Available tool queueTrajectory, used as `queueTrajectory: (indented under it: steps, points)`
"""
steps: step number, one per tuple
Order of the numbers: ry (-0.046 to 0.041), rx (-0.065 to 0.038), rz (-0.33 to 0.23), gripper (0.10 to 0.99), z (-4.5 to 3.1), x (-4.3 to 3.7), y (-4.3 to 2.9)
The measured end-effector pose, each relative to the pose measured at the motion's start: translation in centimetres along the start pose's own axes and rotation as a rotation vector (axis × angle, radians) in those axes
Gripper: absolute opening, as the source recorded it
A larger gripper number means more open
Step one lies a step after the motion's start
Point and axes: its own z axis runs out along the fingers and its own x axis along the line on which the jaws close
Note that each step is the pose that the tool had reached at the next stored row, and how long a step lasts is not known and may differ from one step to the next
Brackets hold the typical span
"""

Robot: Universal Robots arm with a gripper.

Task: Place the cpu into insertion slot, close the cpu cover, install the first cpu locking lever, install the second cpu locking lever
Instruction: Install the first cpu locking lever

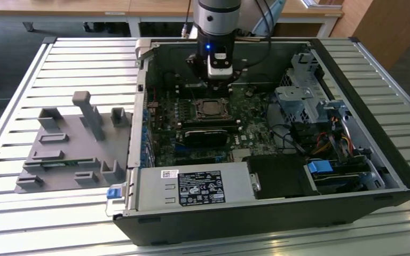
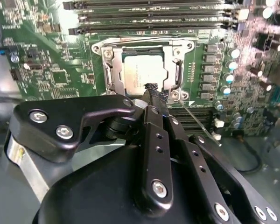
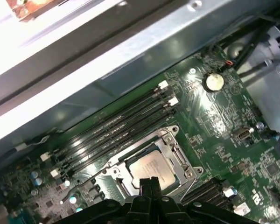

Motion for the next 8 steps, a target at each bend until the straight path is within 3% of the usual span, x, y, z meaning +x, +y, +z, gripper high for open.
queueTrajectory:
  steps: [8]
  points:
    - [0.0019, -0.001, -0.13, 0.106, 0.01, 0.0, 0.0]
